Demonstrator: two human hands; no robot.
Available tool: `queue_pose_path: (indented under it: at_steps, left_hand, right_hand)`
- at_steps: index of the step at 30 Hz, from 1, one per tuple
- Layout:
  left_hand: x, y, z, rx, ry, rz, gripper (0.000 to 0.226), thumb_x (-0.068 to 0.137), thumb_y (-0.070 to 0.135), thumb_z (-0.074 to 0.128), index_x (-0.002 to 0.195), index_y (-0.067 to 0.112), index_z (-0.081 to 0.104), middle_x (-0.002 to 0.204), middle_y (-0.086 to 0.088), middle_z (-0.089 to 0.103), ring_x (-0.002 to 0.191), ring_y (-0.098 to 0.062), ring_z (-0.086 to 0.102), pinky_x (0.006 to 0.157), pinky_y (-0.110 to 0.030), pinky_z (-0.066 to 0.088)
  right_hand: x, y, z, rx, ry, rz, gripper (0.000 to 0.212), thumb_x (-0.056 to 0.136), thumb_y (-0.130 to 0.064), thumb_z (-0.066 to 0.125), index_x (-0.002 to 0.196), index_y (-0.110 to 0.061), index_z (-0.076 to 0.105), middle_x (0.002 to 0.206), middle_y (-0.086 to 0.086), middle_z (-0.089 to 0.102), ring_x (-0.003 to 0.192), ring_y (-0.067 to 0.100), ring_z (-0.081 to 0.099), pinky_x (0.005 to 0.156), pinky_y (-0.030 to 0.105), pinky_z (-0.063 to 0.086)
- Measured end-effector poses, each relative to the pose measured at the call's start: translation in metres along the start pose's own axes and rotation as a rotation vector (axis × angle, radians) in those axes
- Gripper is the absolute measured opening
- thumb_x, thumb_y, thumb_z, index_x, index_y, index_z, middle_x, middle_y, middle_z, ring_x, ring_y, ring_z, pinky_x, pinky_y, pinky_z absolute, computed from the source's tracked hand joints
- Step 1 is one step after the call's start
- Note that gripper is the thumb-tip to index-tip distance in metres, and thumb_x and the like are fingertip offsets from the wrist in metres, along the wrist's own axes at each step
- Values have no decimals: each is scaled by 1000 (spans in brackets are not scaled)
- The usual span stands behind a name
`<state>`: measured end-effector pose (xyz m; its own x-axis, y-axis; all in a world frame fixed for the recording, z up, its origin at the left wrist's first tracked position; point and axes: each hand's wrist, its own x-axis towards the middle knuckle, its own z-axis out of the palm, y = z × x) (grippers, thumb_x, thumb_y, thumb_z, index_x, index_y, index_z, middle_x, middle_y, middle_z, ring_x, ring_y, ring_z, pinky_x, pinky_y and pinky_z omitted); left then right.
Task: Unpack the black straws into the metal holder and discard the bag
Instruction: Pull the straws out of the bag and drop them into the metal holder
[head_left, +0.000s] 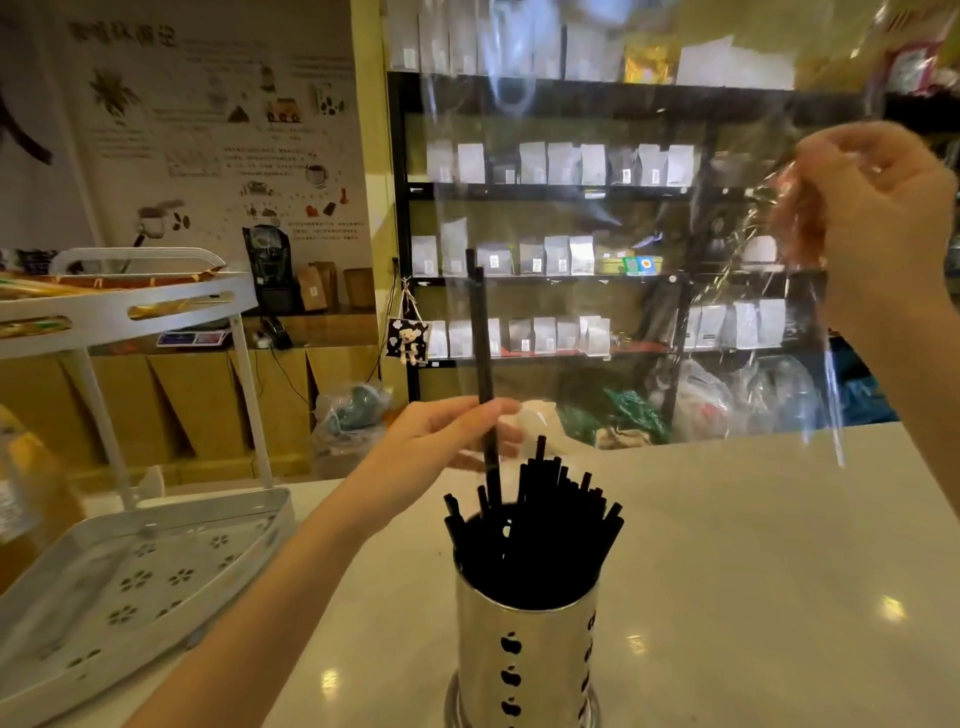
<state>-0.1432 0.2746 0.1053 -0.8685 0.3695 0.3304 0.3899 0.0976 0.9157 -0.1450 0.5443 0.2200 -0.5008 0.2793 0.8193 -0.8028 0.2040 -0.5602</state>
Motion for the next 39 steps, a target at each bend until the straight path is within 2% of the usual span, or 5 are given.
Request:
queue_pose_path:
  at_steps: [10, 18, 23, 28, 39]
  left_hand:
    - [0, 4, -4, -71, 17, 3, 27, 86, 23, 49, 108, 17, 64, 94, -3, 75, 91, -21, 70, 78, -37, 57]
    - [4, 8, 0, -30, 82, 83, 29, 93, 24, 40, 108, 20, 64, 95, 1, 75, 85, -10, 70, 75, -31, 58]
    - [17, 6, -1, -206, -90, -26, 37, 79, 28, 56, 113, 44, 53, 119, 0, 64, 105, -18, 65, 88, -37, 54]
    - [27, -2, 8, -150, -153, -102, 43, 88, 14, 55, 125, 33, 49, 120, -9, 65, 103, -27, 66, 89, -46, 53]
    - [31, -2, 12, -28, -229, -119, 46, 80, 7, 65, 119, 30, 52, 100, 0, 72, 88, -13, 70, 70, -25, 57]
  right_hand:
    - [5, -2, 2, -97, -18, 31, 18, 92, -21, 52, 75, -29, 54, 45, -12, 61, 31, 4, 44, 30, 14, 31]
    - [12, 3, 1, -73, -8, 122, 21, 89, -23, 57, 69, -30, 57, 46, -11, 62, 36, 2, 48, 33, 15, 36]
    - [14, 9, 5, -56, -41, 179, 17, 90, -23, 56, 74, -28, 57, 45, -12, 61, 40, 3, 47, 37, 17, 36]
    - [17, 14, 8, -41, -59, 197, 15, 90, -23, 56, 76, -26, 58, 46, -11, 61, 44, 6, 48, 42, 22, 39]
    - [12, 15, 14, -289, -200, -1, 25, 91, -20, 55, 112, -20, 41, 74, -5, 59, 51, 0, 56, 48, 10, 44]
